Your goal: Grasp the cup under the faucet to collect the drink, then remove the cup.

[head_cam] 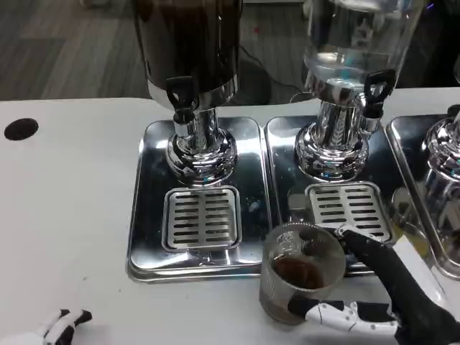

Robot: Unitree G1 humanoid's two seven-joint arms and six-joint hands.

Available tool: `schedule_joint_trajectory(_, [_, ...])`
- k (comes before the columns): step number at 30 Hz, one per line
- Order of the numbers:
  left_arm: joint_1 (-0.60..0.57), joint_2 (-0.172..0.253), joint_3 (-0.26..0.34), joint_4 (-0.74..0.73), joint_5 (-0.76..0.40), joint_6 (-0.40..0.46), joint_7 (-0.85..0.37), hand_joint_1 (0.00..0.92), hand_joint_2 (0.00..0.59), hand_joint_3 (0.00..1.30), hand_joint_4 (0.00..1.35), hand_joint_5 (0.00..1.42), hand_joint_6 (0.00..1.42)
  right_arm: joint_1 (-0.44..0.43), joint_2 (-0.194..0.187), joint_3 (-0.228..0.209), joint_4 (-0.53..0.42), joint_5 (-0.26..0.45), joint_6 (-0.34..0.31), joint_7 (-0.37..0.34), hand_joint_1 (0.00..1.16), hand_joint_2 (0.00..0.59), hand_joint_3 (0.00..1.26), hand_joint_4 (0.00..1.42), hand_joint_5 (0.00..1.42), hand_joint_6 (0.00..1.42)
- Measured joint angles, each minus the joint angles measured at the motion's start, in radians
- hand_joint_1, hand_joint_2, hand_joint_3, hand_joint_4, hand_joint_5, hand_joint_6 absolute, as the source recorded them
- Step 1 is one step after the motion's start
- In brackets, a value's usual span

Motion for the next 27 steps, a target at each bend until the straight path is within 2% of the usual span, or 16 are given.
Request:
schedule_joint_trajectory(6, [0.003,0.0,0.04,-0.008,-0.009,0.003,0.004,0.0,0.078,0.22,0.11,0.21,0.49,0.004,-0.001,-0.01,0.028,0.001,-0.067,0.0,0.64,0.138,0.45,0.47,0.38,0.18])
schedule_joint_trajectory(13, [0.003,-0.001,0.068,-0.018,-0.007,-0.004,0.014,0.0,0.078,0.17,0.04,0.15,0.41,0.017,-0.002,-0.021,0.057,0.0,-0.097,0.0,0.64,0.138,0.45,0.47,0.38,0.19])
schedule_joint_trajectory(17, [0.001,-0.001,0.1,-0.045,-0.007,-0.008,0.014,0.0,0.078,0.16,0.02,0.13,0.4,0.023,-0.002,-0.028,0.076,0.0,-0.134,0.0,0.64,0.138,0.45,0.47,0.38,0.19])
schedule_joint_trajectory(24, [-0.003,-0.001,0.111,-0.049,-0.009,-0.009,0.015,0.0,0.077,0.15,0.02,0.13,0.4,0.031,-0.002,-0.031,0.124,-0.012,-0.179,-0.001,0.64,0.138,0.45,0.47,0.38,0.2])
schedule_joint_trajectory(27, [-0.004,-0.002,0.133,-0.049,-0.011,-0.01,0.015,0.0,0.077,0.15,0.01,0.13,0.41,0.032,-0.002,-0.036,0.155,-0.018,-0.204,-0.005,0.64,0.138,0.45,0.47,0.38,0.2])
